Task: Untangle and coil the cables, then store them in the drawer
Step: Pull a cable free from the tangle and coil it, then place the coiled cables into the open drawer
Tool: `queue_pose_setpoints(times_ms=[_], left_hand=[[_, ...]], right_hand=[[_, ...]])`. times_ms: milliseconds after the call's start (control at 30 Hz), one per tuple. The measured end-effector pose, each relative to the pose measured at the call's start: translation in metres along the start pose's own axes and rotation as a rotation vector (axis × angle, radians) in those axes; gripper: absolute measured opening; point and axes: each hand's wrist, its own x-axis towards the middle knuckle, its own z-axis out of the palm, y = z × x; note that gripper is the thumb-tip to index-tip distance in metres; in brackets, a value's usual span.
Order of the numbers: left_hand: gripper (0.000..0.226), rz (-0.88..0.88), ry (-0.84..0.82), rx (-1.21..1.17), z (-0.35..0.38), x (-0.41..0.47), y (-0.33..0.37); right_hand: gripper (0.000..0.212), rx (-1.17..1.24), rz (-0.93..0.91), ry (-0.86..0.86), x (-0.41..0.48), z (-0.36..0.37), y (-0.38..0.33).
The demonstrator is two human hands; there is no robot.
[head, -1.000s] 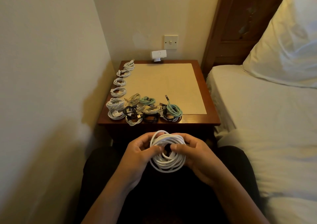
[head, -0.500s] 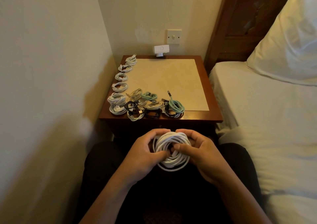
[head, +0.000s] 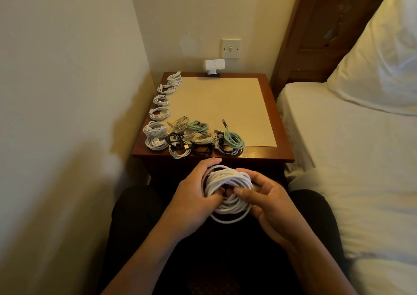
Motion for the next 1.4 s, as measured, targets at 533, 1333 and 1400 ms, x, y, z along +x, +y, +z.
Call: queue_pose_setpoints(times_ms=[533, 1333, 1400], left_hand=[[0.051, -0.202, -0.125, -0.337, 0.002, -0.001, -0.029], [0.017, -0.657, 0.246, -0.27, 0.057, 0.14, -0.136], [0.019, -0.655, 0.222, -0.205, 0.059, 0.123, -0.139]], right_hand=[[0.038, -0.311, 0.063, -0.047, 0.004, -0.017, 0.009], [0.02, -0.181, -0.296, 0.327, 0.043, -0.056, -0.025], [0.019, -0.197, -0.28, 0.32, 0.045, -0.058, -0.025]])
